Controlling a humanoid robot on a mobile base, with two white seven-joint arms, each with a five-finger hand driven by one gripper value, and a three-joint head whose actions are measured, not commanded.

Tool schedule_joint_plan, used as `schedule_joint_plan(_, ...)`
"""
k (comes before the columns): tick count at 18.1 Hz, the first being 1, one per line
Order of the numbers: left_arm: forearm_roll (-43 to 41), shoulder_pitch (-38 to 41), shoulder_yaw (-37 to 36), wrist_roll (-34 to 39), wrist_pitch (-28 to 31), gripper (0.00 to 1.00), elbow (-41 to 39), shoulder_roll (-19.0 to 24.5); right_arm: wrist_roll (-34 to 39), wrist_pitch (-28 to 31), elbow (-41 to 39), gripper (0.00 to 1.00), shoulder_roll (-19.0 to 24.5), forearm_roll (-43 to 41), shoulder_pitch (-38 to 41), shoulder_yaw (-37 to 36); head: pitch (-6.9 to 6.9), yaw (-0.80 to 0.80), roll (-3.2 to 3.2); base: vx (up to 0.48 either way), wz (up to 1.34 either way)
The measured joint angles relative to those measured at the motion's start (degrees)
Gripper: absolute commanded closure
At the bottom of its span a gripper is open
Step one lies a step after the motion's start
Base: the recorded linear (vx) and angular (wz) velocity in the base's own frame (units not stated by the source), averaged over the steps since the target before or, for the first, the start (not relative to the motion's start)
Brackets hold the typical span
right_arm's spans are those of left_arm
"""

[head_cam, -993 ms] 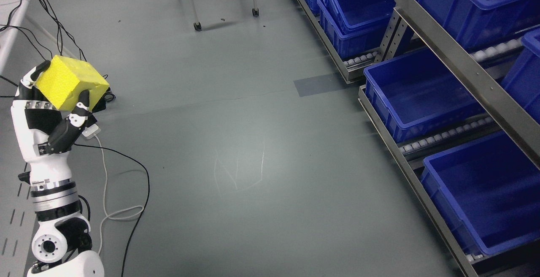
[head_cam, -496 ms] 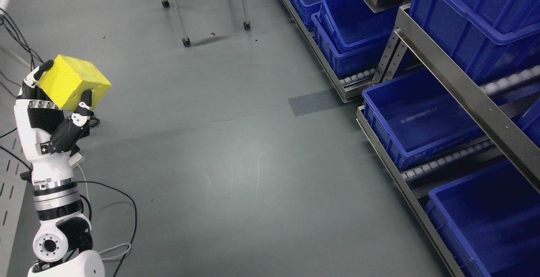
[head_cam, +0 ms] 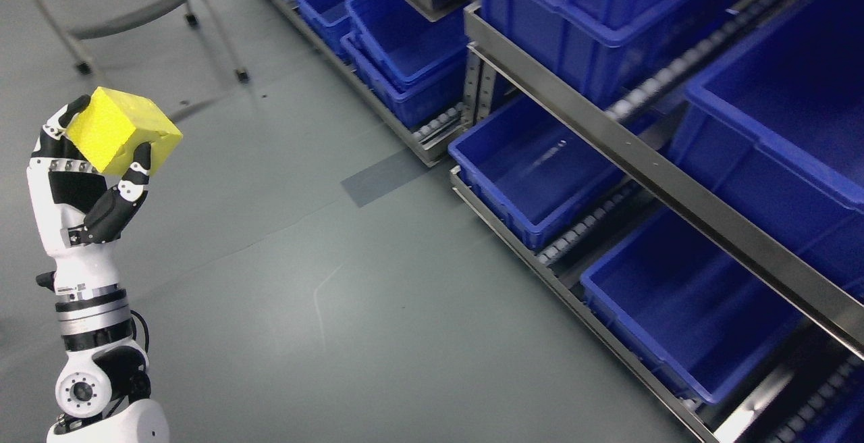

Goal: Move yellow foam block to right shelf middle
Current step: 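Carry the cube in the left hand toward the blue bin rack, then raise the left hand with the cube over the upper blue bin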

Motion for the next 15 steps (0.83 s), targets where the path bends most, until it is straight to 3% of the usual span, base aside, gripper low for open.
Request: schedule_joint_plan(15, 0.0, -0.3, -4.1, -2.8, -1.2, 0.99, -2.0, 0.0, 0.0, 0.2, 0.0, 0.0, 0.0, 0.0, 0.0, 0.0, 0.0, 0.0, 0.0, 0.117, -0.81)
